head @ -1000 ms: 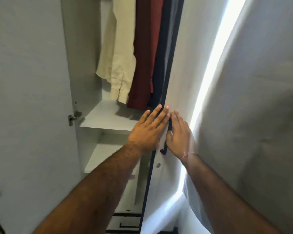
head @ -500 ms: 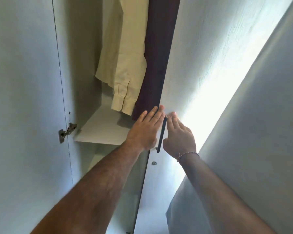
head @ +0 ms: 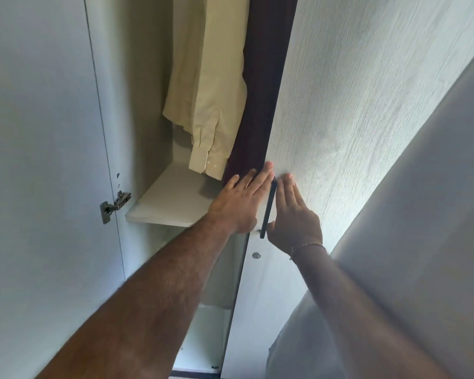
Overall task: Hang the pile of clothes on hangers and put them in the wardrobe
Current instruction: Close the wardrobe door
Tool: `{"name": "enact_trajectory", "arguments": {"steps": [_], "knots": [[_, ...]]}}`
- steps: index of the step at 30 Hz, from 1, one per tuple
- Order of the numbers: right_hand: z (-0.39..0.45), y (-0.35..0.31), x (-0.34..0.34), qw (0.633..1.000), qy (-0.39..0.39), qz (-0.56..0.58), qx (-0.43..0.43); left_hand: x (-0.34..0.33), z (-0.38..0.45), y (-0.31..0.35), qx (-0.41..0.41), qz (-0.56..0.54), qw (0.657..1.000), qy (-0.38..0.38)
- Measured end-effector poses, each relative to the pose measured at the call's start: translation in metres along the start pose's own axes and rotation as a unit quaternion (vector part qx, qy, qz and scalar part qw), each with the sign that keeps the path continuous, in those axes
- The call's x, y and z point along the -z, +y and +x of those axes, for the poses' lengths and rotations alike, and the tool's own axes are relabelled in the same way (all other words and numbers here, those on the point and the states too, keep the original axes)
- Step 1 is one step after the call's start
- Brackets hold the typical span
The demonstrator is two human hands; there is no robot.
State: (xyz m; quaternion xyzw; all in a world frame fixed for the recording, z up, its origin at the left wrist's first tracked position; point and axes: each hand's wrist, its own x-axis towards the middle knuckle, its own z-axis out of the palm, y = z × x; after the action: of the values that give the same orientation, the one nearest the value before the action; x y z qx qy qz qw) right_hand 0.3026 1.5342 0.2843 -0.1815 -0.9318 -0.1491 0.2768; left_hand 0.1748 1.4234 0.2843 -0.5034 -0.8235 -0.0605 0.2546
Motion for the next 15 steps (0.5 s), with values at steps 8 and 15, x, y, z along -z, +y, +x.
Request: {"name": "enact_trajectory", "arguments": {"steps": [8,15], "knots": [[-0.013,-0.017,0.009,0.977,0.009,0.199,-0.076,0.043,-0.063,-0.002,0.094,0.029,0.994,0.044],[-0.025,-0.145,0.043,0.950,0.015,0.310,0.033,0.105,-0.187,-0.058,0.195,0.174,0.961,0.089]]}}
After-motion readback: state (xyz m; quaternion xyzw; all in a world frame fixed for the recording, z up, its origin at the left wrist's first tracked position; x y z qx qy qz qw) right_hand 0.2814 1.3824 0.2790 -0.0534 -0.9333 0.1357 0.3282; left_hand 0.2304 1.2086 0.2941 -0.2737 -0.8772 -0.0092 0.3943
